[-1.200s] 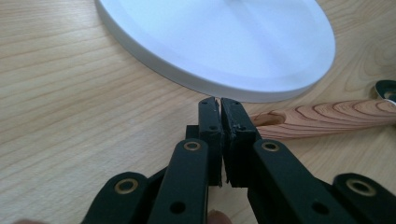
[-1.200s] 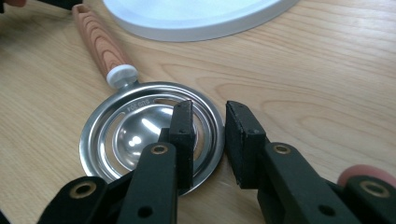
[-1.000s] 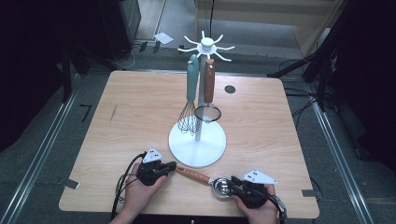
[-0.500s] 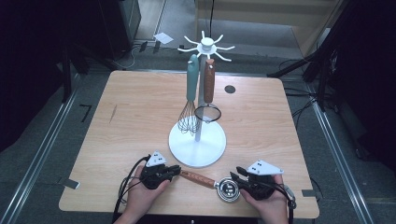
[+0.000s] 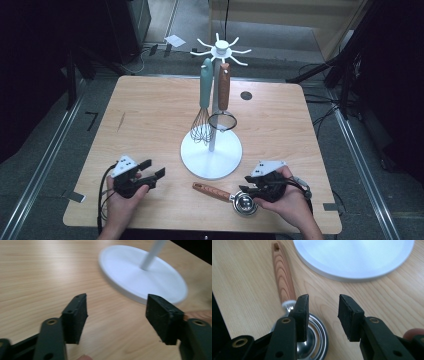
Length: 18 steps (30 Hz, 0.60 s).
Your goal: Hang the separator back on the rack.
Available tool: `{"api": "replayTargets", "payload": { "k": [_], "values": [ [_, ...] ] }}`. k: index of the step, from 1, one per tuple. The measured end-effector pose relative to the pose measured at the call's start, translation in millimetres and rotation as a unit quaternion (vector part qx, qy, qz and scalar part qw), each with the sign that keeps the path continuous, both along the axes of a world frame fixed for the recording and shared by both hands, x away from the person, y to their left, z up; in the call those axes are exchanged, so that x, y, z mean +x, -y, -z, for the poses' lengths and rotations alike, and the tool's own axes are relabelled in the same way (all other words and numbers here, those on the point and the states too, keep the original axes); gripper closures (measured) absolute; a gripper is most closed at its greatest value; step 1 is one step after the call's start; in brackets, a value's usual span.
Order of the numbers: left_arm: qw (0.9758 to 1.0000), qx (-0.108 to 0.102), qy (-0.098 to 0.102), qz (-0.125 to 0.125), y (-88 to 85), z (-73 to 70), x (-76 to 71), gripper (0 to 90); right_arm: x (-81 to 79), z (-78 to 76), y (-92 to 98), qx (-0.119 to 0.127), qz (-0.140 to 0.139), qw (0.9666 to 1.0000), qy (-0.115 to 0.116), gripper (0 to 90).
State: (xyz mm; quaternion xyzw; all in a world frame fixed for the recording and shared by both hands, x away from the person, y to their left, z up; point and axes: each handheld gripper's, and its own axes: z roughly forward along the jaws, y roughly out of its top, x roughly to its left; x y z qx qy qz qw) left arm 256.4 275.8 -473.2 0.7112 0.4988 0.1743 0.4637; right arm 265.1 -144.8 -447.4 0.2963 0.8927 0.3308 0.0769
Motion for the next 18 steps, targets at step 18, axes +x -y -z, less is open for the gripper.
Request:
{"api": "replayTargets", "payload": {
  "k": [18],
  "values": [
    [0.9975, -0.004, -0.029, -0.064, -54.1, 4.8, 9.1, 0.0, 11.0, 9.3, -34.4, -0.027, -0.074, 0.9952, -0.058, 56.1]
  ]
}}
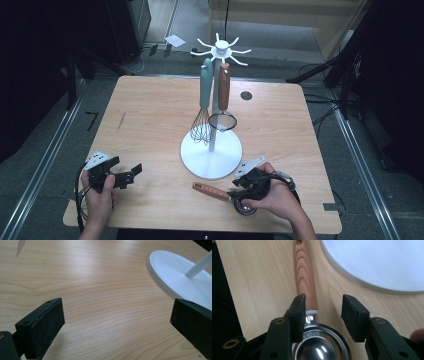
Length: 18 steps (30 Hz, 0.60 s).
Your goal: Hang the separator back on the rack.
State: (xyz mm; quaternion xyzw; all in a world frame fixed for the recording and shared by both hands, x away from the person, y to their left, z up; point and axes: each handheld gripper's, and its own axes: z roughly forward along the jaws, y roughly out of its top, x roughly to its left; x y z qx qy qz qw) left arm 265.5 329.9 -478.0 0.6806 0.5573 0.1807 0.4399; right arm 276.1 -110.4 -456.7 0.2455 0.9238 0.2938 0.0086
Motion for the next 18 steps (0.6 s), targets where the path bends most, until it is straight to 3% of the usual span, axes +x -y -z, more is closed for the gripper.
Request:
{"api": "replayTargets", "payload": {
  "k": [8, 18],
  "values": [
    [0.9994, 0.031, -0.012, 0.005, 9.3, 7.1, 5.5, 0.0, -2.7, 2.9, -16.3, -0.028, -0.02, 0.9994, -0.002, 55.9],
    [0.9993, 0.036, -0.011, 0.007, 10.8, 7.3, 4.6, 0.0, -6.6, 3.7, -32.1, -0.071, -0.035, 0.9969, 0.0, 58.2]
  ]
}}
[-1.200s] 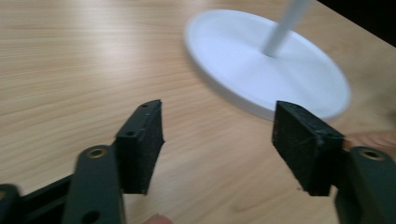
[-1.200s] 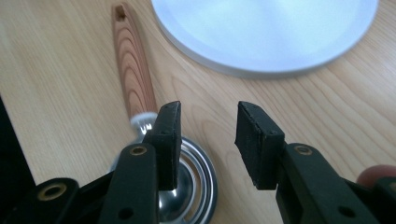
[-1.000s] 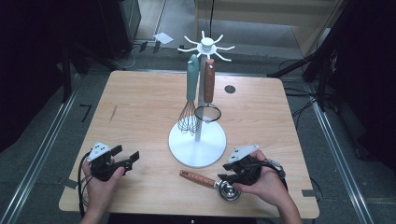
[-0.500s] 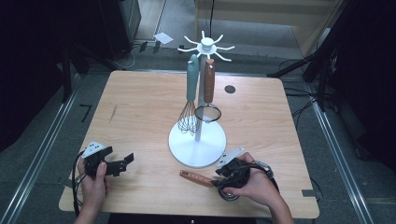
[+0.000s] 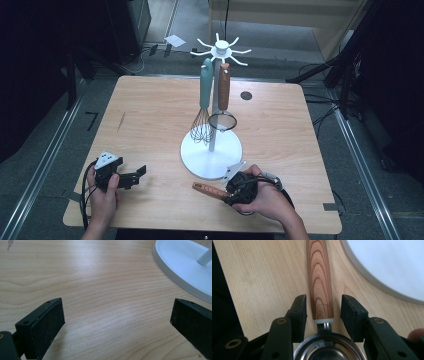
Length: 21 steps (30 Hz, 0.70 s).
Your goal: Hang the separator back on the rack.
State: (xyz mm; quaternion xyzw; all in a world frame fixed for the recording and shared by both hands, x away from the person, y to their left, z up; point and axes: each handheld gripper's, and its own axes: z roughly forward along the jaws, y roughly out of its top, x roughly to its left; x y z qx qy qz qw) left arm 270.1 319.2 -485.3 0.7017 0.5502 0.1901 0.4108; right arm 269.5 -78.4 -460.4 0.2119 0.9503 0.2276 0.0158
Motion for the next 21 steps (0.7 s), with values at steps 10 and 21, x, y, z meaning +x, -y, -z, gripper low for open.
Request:
{"api": "replayTargets", "payload": {
  "k": [10, 21],
  "values": [
    [1.0, 0.002, 0.0, 0.001, 0.8, 0.6, 0.7, 0.0, -1.8, 0.5, -12.2, -0.04, -0.004, 0.9992, -0.004, 60.8],
    [1.0, 0.003, 0.0, 0.003, 1.3, 0.7, 0.7, 0.0, -1.7, 2.9, -14.7, -0.064, -0.002, 0.9979, -0.006, 65.5]
  ]
}}
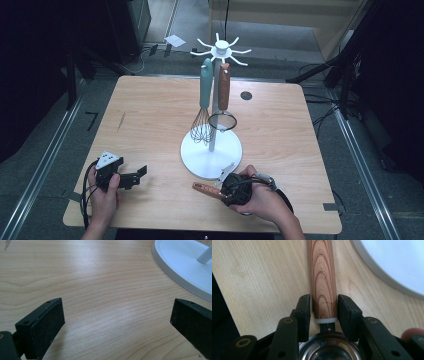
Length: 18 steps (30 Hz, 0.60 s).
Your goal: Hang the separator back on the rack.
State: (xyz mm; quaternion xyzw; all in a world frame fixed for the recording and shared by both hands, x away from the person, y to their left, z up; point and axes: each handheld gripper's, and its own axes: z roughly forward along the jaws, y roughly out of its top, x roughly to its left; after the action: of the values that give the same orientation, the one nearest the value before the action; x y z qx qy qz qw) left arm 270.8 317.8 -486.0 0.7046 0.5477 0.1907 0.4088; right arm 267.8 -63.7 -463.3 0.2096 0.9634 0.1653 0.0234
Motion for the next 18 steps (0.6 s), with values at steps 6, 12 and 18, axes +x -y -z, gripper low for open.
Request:
{"api": "replayTargets", "payload": {
  "k": [6, 12, 18],
  "values": [
    [1.0, 0.001, 0.0, 0.001, 0.2, 0.0, 0.0, 0.0, 0.5, 0.0, -2.5, -0.013, 0.007, 0.9999, -0.002, 65.6],
    [1.0, 0.001, 0.001, 0.001, 0.9, 0.4, 0.0, 0.0, 0.4, 0.7, -1.7, -0.011, -0.002, 0.9999, 0.006, 69.2],
    [1.0, -0.004, 0.001, 0.0, -0.3, 0.0, -0.1, 0.0, -2.5, 1.0, -0.2, -0.005, 0.002, 0.9999, 0.015, 71.0]
  ]
}}
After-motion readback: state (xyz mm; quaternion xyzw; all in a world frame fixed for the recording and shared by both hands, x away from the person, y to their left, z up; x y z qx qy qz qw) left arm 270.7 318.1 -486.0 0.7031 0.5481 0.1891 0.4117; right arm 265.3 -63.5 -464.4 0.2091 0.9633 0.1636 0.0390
